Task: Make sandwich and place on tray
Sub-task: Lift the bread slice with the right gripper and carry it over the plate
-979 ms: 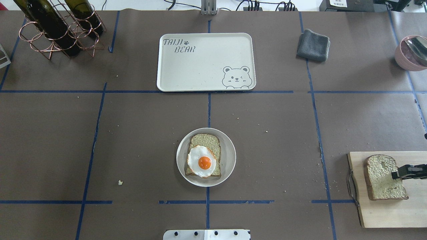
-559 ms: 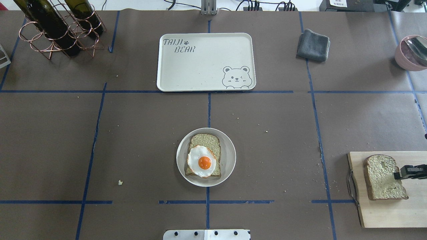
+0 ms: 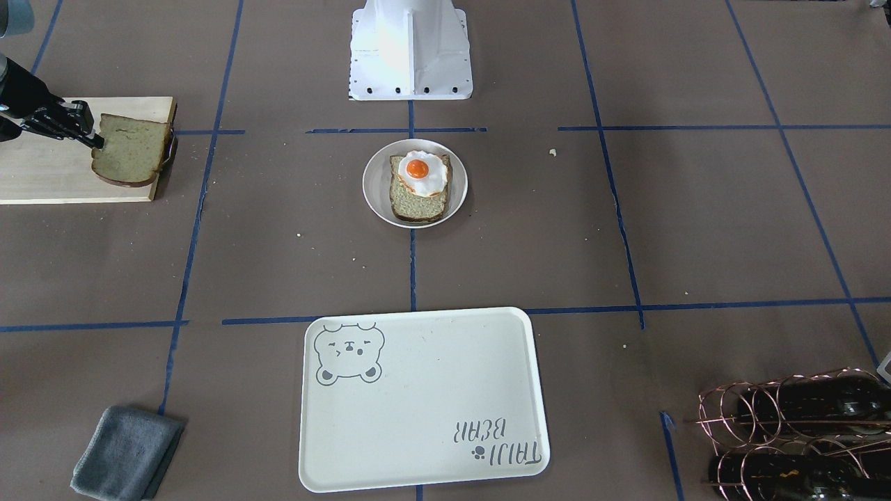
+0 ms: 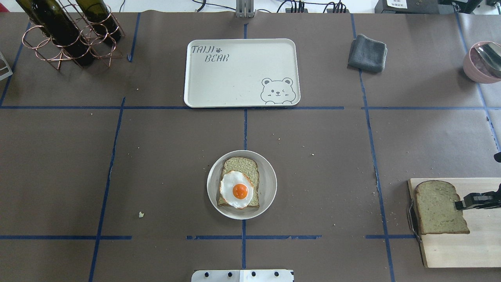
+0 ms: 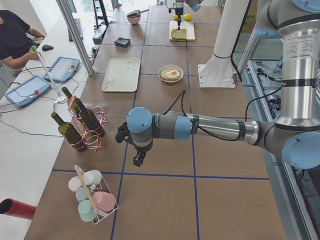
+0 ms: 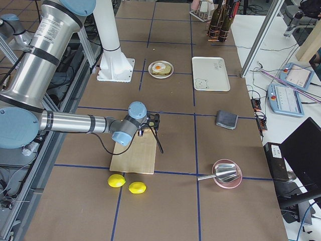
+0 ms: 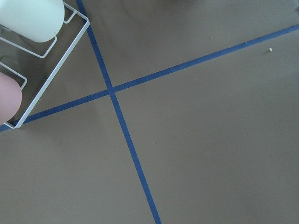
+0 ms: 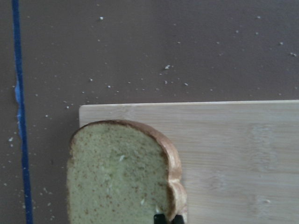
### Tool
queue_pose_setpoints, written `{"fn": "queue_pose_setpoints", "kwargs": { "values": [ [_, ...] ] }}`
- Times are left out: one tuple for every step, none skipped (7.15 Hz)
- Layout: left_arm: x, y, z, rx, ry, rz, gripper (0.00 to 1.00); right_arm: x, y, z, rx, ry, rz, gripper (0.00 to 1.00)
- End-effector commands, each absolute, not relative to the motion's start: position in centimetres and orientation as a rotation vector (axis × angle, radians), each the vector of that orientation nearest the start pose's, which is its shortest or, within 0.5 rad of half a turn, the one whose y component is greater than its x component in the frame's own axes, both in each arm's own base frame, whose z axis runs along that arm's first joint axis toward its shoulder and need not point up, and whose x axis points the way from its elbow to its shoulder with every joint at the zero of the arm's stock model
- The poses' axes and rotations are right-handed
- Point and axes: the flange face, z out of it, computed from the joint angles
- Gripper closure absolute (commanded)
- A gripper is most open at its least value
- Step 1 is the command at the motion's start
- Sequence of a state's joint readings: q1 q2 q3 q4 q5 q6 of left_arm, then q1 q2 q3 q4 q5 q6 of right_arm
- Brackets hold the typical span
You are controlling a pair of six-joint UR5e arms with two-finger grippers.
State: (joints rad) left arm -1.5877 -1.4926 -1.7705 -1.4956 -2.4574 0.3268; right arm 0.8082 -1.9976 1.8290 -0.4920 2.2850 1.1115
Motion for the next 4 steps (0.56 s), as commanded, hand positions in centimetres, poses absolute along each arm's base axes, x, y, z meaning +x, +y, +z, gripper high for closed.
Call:
{"fn": "queue_pose_setpoints", "kwargs": {
  "values": [
    [-6.4,-45.8,59.7,0.195,0.870,0.310,0.00,-20.9,-30.9,53.2,0.008,-1.196,-0.086,1.00],
    [-6.4,-45.8,59.7,0.195,0.870,0.310,0.00,-22.6,-32.2,50.4,0.003,-1.258,-0.122,1.00],
    [-6.4,-45.8,59.7,0.195,0.870,0.310,0.00,-24.9,-34.1,46.4,-0.053,-1.334,-0.097,1.00],
    [-6.4,-45.8,59.6,0.196,0.870,0.310,0.00,-27.6,-36.7,41.0,-0.082,-1.406,-0.047,1.00]
  ]
}}
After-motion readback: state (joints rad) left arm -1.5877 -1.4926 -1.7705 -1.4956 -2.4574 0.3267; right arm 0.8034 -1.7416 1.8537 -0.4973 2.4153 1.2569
